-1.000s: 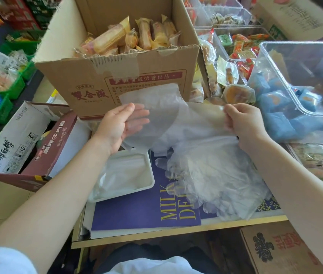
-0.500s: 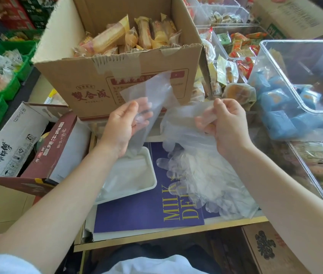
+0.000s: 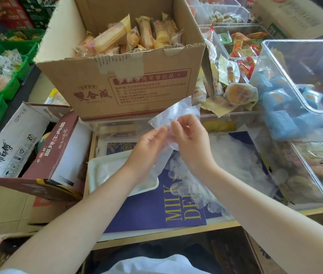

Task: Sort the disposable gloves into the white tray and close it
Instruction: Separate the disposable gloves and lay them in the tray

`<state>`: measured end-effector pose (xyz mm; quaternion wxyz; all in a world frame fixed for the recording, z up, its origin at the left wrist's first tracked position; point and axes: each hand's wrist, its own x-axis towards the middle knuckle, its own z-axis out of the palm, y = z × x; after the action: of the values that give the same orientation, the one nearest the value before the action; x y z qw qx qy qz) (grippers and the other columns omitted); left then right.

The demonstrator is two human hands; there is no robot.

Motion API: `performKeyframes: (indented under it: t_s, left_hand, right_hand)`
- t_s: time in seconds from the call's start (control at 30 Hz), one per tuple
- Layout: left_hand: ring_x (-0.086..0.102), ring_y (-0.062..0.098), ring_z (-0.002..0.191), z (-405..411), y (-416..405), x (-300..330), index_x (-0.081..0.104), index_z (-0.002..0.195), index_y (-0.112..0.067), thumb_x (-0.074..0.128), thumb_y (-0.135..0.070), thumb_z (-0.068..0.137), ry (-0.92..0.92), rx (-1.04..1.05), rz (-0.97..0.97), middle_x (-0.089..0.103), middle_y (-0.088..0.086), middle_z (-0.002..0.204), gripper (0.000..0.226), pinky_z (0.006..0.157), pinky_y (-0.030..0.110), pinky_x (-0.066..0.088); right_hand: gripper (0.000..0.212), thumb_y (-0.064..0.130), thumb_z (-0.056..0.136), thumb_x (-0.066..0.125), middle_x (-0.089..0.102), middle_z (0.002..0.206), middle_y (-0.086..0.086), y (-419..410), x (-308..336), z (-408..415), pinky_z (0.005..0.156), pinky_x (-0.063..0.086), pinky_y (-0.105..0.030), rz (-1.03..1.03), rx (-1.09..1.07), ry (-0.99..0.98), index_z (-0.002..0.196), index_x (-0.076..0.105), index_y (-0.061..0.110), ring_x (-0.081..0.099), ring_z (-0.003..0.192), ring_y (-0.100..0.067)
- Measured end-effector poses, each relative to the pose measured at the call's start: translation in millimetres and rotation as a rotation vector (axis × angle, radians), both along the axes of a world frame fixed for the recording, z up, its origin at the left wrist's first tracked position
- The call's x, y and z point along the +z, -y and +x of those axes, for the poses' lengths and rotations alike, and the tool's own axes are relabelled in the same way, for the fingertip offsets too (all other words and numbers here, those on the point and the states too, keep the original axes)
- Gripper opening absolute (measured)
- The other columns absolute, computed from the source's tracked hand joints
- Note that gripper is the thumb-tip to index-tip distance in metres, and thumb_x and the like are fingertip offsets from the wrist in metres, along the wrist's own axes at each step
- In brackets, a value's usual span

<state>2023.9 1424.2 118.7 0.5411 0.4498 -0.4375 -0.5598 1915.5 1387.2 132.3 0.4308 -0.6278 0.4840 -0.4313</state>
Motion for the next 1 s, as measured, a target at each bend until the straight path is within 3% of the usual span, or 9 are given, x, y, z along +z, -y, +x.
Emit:
performKeyframes:
  t_s: [0.2, 0.33, 0.4, 0.5, 0.57, 0.67, 0.77, 0.9, 1.0]
  left_hand:
    - [0.063, 0.004, 0.096, 11, 1, 1, 0.064, 0.112, -0.005, 0.053, -0.008, 0.092, 0.132, 0.008, -0.006, 0.070, -0.001, 0.104, 0.023, 0.081, 0.013, 0.044]
    - [0.062, -0.001, 0.087, 20, 6, -5, 0.068, 0.097, -0.015, 0.049, -0.009, 0.095, 0.242, 0.088, 0.040, 0.071, -0.007, 0.093, 0.020, 0.080, 0.012, 0.043]
    - [0.063, 0.001, 0.088, 24, 7, -7, 0.068, 0.090, -0.018, 0.047, -0.009, 0.096, 0.266, 0.073, 0.037, 0.072, -0.010, 0.088, 0.024, 0.084, 0.013, 0.044]
    - [0.065, 0.001, 0.085, 31, 8, -6, 0.068, 0.090, -0.017, 0.044, -0.012, 0.097, 0.218, -0.031, 0.060, 0.073, -0.011, 0.085, 0.025, 0.075, 0.011, 0.046]
    - [0.065, 0.003, 0.085, 35, 8, -2, 0.069, 0.091, -0.018, 0.045, -0.017, 0.095, 0.214, -0.109, 0.063, 0.073, -0.008, 0.087, 0.024, 0.075, 0.013, 0.047]
    - [0.066, 0.018, 0.095, 38, 8, 5, 0.071, 0.090, -0.018, 0.048, -0.026, 0.088, 0.155, -0.172, 0.062, 0.073, 0.001, 0.092, 0.024, 0.090, 0.026, 0.048]
    - [0.068, 0.020, 0.094, 39, 10, 3, 0.066, 0.099, -0.017, 0.040, -0.024, 0.096, 0.131, -0.154, 0.100, 0.074, 0.003, 0.096, 0.027, 0.095, 0.033, 0.041]
    - [0.069, 0.022, 0.091, 31, 5, -6, 0.055, 0.114, -0.017, 0.051, -0.045, 0.085, 0.088, -0.170, 0.152, 0.072, 0.002, 0.103, 0.040, 0.081, 0.026, 0.051]
    - [0.070, 0.009, 0.080, 18, 0, -19, 0.056, 0.102, -0.016, 0.062, -0.024, 0.080, 0.215, -0.093, 0.129, 0.074, -0.007, 0.085, 0.024, 0.073, 0.013, 0.048]
  right_hand:
    - [0.048, 0.047, 0.089, 0.029, 0.070, 0.100, 0.001, -3, -10, -8, 0.079, 0.043, -0.017, 0.006, 0.310, 0.053, 0.090, 0.071, 0.023, 0.060, 0.094, -0.005]
    - [0.018, 0.020, 0.090, 0.049, 0.063, 0.082, 0.015, 4, -11, -23, 0.066, 0.040, -0.010, -0.098, 0.169, -0.034, 0.083, 0.062, 0.028, 0.056, 0.074, 0.001]
    - [0.015, 0.011, 0.087, 0.060, 0.055, 0.088, 0.019, 13, -13, -36, 0.069, 0.040, -0.011, -0.201, -0.008, -0.151, 0.089, 0.057, 0.025, 0.054, 0.082, -0.004]
    - [0.049, 0.022, 0.083, 0.070, 0.049, 0.121, 0.009, 29, -14, -52, 0.096, 0.040, -0.024, -0.030, -0.077, -0.182, 0.125, 0.045, 0.025, 0.048, 0.115, -0.014]
    - [0.071, 0.034, 0.078, 0.073, 0.048, 0.132, 0.005, 39, -11, -61, 0.104, 0.038, -0.030, 0.206, 0.037, -0.090, 0.138, 0.037, 0.024, 0.047, 0.121, -0.013]
    - [0.046, 0.043, 0.069, 0.074, 0.067, 0.105, -0.001, 48, -7, -74, 0.096, 0.043, -0.038, 0.363, 0.304, 0.034, 0.109, 0.065, 0.021, 0.061, 0.100, -0.019]
    - [0.009, 0.019, 0.082, 0.070, 0.067, 0.074, 0.005, 50, -6, -79, 0.078, 0.045, -0.026, 0.292, 0.365, 0.040, 0.081, 0.066, 0.011, 0.060, 0.073, -0.009]
    - [0.016, 0.006, 0.089, 0.059, 0.065, 0.060, 0.006, 49, -7, -77, 0.062, 0.048, -0.023, 0.262, 0.251, 0.102, 0.074, 0.059, 0.012, 0.058, 0.058, -0.009]
    - [0.014, 0.005, 0.092, 0.056, 0.064, 0.057, 0.002, 49, -14, -81, 0.057, 0.046, -0.029, 0.248, 0.201, 0.091, 0.078, 0.057, 0.008, 0.055, 0.054, -0.016]
